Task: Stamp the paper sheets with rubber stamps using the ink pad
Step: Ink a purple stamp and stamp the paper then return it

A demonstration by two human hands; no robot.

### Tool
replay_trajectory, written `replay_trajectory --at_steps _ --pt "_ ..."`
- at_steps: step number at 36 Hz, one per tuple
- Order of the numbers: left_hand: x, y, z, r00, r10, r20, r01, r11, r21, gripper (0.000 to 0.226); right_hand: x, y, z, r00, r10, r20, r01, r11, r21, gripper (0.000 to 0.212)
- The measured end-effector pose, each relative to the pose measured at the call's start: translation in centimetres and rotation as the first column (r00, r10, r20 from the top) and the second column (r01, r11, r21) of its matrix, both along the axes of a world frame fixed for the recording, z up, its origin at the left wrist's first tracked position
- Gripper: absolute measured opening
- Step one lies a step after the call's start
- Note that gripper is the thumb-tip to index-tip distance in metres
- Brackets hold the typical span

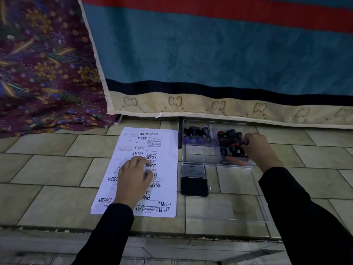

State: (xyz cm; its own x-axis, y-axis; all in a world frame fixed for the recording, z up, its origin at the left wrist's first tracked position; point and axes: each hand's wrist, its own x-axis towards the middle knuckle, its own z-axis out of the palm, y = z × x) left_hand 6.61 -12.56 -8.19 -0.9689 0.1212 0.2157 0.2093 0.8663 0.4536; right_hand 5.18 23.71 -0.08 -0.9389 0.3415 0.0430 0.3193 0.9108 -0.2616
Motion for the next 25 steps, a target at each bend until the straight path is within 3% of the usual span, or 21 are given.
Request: replay_trajectory --at_steps 5,9,13,18,25 --pt "0.2 0.1 -0.2 1.000 0.002 -0.029 -0.002 1.000 0.005 0.022 0.3 -1.5 0.5 1.000 -0.018 0.025 0.017 0.998 0.055 0.017" --pt "0.4 0.1 -0.2 1.000 0.002 -0.028 -0.001 1.000 0.006 0.027 -0.7 -3.3 1.4 0.989 -0.007 -0.145 0.012 0.999 0.038 0.012" --pt "0.4 0.1 0.0 1.000 -0.002 -0.028 0.002 1.000 0.007 0.019 -3.9 -5.6 2.1 0.964 0.127 -0.235 -0.133 0.991 -0.012 0.015" --pt "0.2 0.2 0.5 1.000 0.002 -0.006 -0.002 1.000 -0.008 0.020 -7.2 -7.7 1.5 0.975 0.205 -0.084 -0.205 0.979 0.006 0.020" --pt "-0.4 0.3 1.1 0.998 0.002 0.065 0.000 0.999 -0.037 0.021 -8.5 -9.3 0.4 0.980 0.189 0.059 -0.198 0.937 0.287 0.012"
